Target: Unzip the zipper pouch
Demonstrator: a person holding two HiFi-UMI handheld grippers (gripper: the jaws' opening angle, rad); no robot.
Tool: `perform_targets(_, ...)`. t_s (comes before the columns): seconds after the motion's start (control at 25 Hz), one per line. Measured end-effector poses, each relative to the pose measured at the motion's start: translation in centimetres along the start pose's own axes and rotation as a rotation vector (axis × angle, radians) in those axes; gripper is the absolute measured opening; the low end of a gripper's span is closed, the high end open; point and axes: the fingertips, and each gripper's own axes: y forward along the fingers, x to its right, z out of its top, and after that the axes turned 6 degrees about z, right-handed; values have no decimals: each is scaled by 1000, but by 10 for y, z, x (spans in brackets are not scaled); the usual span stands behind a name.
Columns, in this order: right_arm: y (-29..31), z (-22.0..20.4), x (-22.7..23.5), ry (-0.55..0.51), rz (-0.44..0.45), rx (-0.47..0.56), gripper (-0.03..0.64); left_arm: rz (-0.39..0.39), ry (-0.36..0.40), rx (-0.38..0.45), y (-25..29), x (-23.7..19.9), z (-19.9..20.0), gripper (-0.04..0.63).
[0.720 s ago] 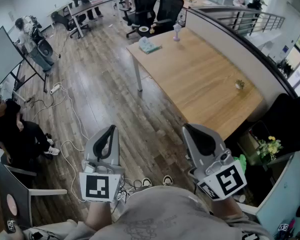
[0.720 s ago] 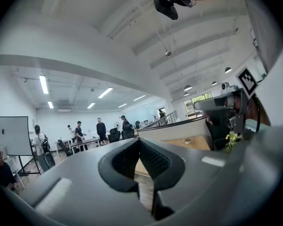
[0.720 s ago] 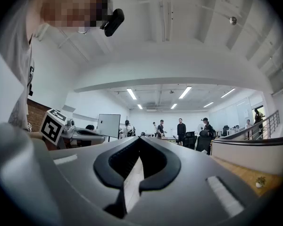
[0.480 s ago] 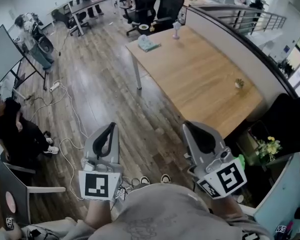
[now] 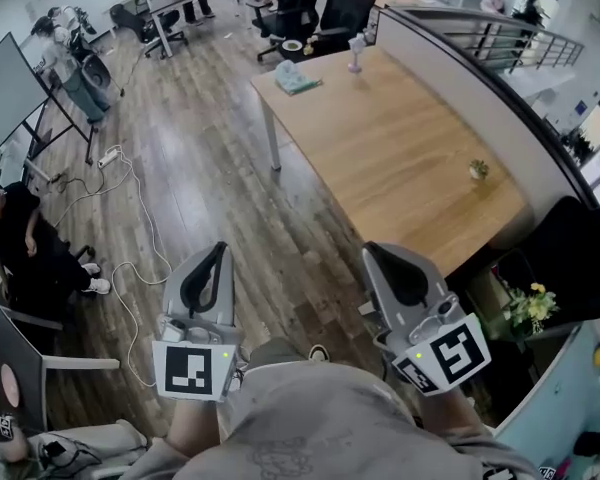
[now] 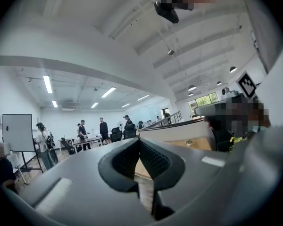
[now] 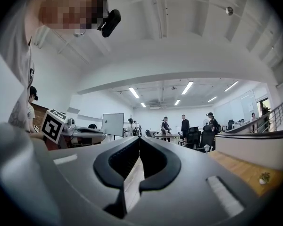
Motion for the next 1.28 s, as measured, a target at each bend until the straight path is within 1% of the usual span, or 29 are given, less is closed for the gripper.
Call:
perform_targets(0.12, 1, -6, 8, 2, 0, 4, 11, 11, -3, 0, 3, 3, -1, 0)
perform_targets(0.28, 6, 4, 23, 6, -35, 71, 22, 32, 7, 4, 10, -3, 3, 2)
perform_targets(0.32, 9, 7, 27, 4, -47, 86, 52, 40, 5, 3, 14, -7, 4, 46)
perform_targets(0.36, 13, 9, 32, 3, -57, 96, 106, 48, 3, 3, 18, -11, 4, 135)
perform_targets(0.4, 17, 9, 36, 5, -62, 101, 135, 57, 2, 5, 22, -16, 4, 172)
perform_targets(0.48, 26, 6, 44, 11, -65, 97, 137, 70, 1, 7, 33, -25, 2, 172)
perform_targets(0.64, 54, -5, 58, 14, -63, 76, 137, 63, 4, -6, 60, -40, -8, 170)
perform_targets(0.8, 93, -11, 75, 17, -55, 60, 137, 60, 11, -3, 94, -63, -11, 170)
perform_targets(0.88, 115, -13, 86, 14, -54, 52, 137, 53, 8, -17, 114, -76, -15, 170)
perform_targets(1.04, 164, -14, 108, 23, -67, 36, 137, 36, 8, -25, 157, -108, -18, 170)
perform_targets(1.12, 189, -13, 119, 23, -76, 25, 135, 23, 9, -31, 179, -124, -20, 150)
perform_targets(1.2, 215, -13, 129, 24, -87, 22, 135, 10, 14, -53, 202, -143, -24, 161)
perform_targets(1.28, 246, -15, 137, 25, -90, 16, 135, -2, 20, -56, 227, -165, -28, 170)
